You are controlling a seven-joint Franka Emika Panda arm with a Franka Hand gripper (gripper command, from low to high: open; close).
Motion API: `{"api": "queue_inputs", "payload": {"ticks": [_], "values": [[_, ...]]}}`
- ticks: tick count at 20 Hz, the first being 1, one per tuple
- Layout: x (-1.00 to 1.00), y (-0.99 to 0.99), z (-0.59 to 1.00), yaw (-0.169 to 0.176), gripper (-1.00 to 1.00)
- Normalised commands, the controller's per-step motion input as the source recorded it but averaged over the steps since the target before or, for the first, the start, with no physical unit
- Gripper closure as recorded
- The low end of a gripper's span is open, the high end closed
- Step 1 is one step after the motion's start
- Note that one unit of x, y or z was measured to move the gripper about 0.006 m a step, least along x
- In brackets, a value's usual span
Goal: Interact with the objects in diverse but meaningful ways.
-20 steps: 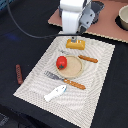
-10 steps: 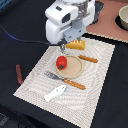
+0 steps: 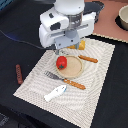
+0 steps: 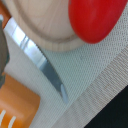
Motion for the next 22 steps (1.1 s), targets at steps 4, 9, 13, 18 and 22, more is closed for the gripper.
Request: {"api": "queue_inputs", "payload": {"ticks": [4,9,13,18,22], "values": [[0.00,-0.22,-0.29,-0.045,-1.00],[0.09,-0.04,-0.25,-0.023,-1.00],[0.12,0.00,-0.24,-0.031,-1.00],[0.05,-0.01,-0.24,-0.029,-1.00],[0.04,-0.05,-0.19,-0.025,-1.00]]}}
